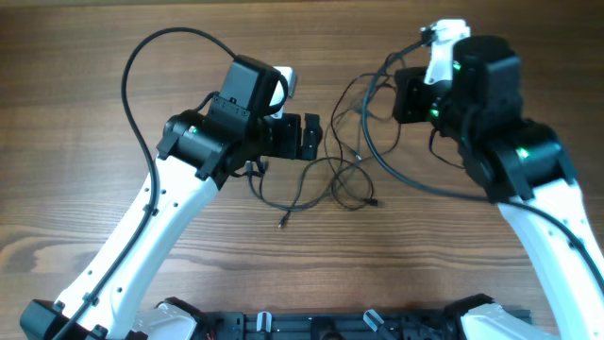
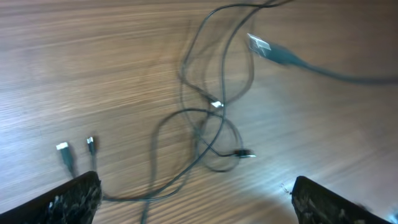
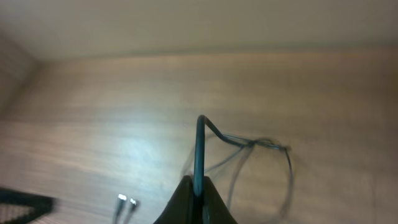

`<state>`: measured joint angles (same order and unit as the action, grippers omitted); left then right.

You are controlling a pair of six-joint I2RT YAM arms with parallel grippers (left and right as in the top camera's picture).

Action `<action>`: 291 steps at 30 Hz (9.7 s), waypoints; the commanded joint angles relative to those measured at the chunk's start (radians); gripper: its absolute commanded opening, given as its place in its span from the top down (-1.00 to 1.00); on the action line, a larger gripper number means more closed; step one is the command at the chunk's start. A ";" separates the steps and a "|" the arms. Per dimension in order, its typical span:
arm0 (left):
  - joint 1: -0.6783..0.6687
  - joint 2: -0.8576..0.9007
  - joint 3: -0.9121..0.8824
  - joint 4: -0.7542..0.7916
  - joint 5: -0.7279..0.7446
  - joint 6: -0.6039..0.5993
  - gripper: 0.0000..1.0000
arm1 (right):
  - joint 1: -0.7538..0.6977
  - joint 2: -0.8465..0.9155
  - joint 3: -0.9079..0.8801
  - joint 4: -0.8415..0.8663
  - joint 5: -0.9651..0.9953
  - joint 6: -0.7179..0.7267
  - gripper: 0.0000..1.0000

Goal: Untangle cables

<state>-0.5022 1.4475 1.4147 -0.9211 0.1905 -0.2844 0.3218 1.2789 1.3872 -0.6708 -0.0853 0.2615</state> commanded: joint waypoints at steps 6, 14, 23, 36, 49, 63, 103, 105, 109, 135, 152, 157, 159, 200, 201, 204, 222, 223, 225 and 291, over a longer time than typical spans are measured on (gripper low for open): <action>0.003 0.006 0.011 0.073 0.262 0.180 -1.00 | 0.001 -0.203 0.013 0.264 -0.248 -0.052 0.92; 0.003 0.006 0.011 0.029 0.254 0.180 -1.00 | 0.001 -0.215 0.013 -0.101 0.419 0.105 0.92; 0.003 0.006 0.011 0.022 0.254 0.180 -1.00 | 0.001 -0.127 0.011 -0.617 0.457 0.376 -0.54; 0.003 0.006 0.011 -0.018 0.254 0.180 -1.00 | -0.001 0.253 -0.004 -0.771 0.259 0.205 -0.99; 0.003 0.006 0.011 -0.016 0.254 0.200 -0.99 | -0.256 0.282 -0.283 -0.164 0.086 -0.033 -0.72; 0.003 0.006 0.011 -0.026 0.254 0.200 -1.00 | -0.256 0.513 -0.282 -0.104 0.049 -0.048 0.92; -0.122 0.075 0.011 0.351 0.379 0.246 -0.99 | -0.233 0.115 0.797 -0.027 -1.087 -0.026 0.91; -0.140 0.140 0.011 0.396 0.414 0.232 -0.98 | -0.233 0.101 0.797 -0.035 -1.087 -0.026 0.92; -0.181 0.262 0.011 0.396 0.414 0.217 -1.00 | -0.233 0.082 0.797 -0.034 -1.063 -0.026 0.92; -0.039 0.415 0.010 -0.187 -0.023 0.225 -1.00 | -0.522 0.340 0.797 -0.246 0.238 -0.103 0.92; -0.064 0.415 0.010 -0.187 0.083 0.224 -1.00 | -1.262 0.828 0.797 -0.417 -0.109 0.159 0.47; -0.063 0.415 0.010 -0.179 0.084 0.224 -0.99 | -1.258 0.855 0.797 -0.662 0.055 0.526 -0.99; -0.064 0.415 0.010 -0.179 0.096 0.224 -1.00 | -1.257 0.855 0.797 -0.798 0.070 0.617 -0.99; -0.022 -0.132 0.428 -0.618 -0.055 0.123 -0.89 | 0.045 0.397 -0.364 -0.317 -0.034 0.651 -0.99; -0.022 -0.132 0.428 -0.618 -0.055 0.123 -0.90 | 0.045 0.397 -0.395 -0.274 -0.068 0.719 -1.00; -0.022 -0.132 0.428 -0.626 -0.055 0.123 -0.90 | 0.045 0.397 -0.446 -0.166 -0.127 0.790 -0.73; -0.022 -0.132 0.428 -0.632 -0.054 0.123 -0.90 | 0.046 0.168 0.222 -0.233 -0.142 0.037 0.92; -0.022 -0.131 0.428 -0.632 -0.054 0.123 -0.91 | 0.046 0.167 0.300 -0.264 -0.141 0.022 0.91; -0.022 -0.131 0.428 -0.632 -0.054 0.123 -0.90 | 0.046 0.166 0.422 -0.292 -0.141 -0.001 0.91; 0.086 0.099 0.384 -0.534 -0.325 -0.008 -0.98 | -0.020 0.861 0.557 -0.504 -0.054 -0.899 -0.99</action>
<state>-0.4088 1.5517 1.8027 -1.4555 -0.1570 -0.3248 0.2939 2.1338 2.0235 -1.2243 -0.0212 -0.4793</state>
